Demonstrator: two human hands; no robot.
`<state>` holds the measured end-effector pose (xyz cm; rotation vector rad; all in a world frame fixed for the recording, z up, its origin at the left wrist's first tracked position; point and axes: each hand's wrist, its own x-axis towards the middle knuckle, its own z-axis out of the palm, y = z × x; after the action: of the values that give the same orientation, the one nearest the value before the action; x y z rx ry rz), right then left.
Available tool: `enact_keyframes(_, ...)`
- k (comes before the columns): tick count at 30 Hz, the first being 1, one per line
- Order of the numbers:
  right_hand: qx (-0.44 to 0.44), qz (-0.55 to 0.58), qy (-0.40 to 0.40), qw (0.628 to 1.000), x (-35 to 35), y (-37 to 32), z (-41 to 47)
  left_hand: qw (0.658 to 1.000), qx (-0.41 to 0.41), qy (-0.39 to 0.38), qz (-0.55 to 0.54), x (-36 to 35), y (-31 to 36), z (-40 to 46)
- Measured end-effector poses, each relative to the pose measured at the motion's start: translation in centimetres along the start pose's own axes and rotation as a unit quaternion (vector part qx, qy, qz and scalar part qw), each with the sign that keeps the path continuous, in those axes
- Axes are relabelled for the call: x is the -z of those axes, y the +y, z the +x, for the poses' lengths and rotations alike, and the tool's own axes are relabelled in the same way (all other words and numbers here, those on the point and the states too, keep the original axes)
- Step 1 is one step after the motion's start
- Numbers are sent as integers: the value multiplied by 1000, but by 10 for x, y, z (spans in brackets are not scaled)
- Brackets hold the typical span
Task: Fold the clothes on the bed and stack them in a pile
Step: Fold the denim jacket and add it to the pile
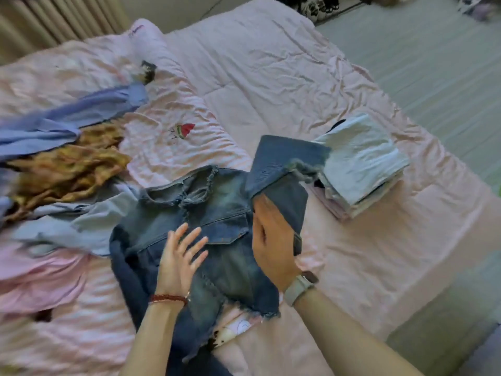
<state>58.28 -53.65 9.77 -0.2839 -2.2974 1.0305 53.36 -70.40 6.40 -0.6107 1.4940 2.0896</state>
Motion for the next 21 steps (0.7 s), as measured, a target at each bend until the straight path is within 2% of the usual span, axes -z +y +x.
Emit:
enact_keyframes(2,160,-17,-123,979,-31,-18,-16,993,3,35,-115,46,12,-6)
enact_keyframes(4,224,-55,-303,925,-57,-19,-40,978,11,73,-194,90,14,-11)
enact_keyframes(6,170,-159,-512,827,-76,-5,-65,969,48,106,-217,125,8,-13)
enact_keyframes(7,125,-207,-580,778,-83,4,-76,969,68,129,-201,138,2,-12)
enact_keyframes(8,86,-242,-619,742,-87,13,-84,969,86,145,-181,146,-4,-11)
enact_keyframes(9,54,-264,-631,727,-89,21,-91,970,99,157,-156,150,-11,-7)
enact_keyframes(10,27,-271,-625,731,-90,28,-97,972,105,169,-123,151,-17,-3)
enact_keyframes(12,1,-261,-574,776,-89,37,-107,974,91,207,-3,153,-26,5)
enact_keyframes(15,-59,-192,-462,864,-86,39,-112,934,-21,291,207,154,-30,9)
enact_keyframes(18,-217,-117,-302,921,-81,36,-109,927,-142,291,189,148,-30,-14)
enact_keyframes(20,-333,-91,-165,924,-73,38,-105,923,-150,312,168,150,-40,-36)
enact_keyframes(21,-379,-85,-106,915,-68,40,-103,922,-119,334,153,153,-50,-46)
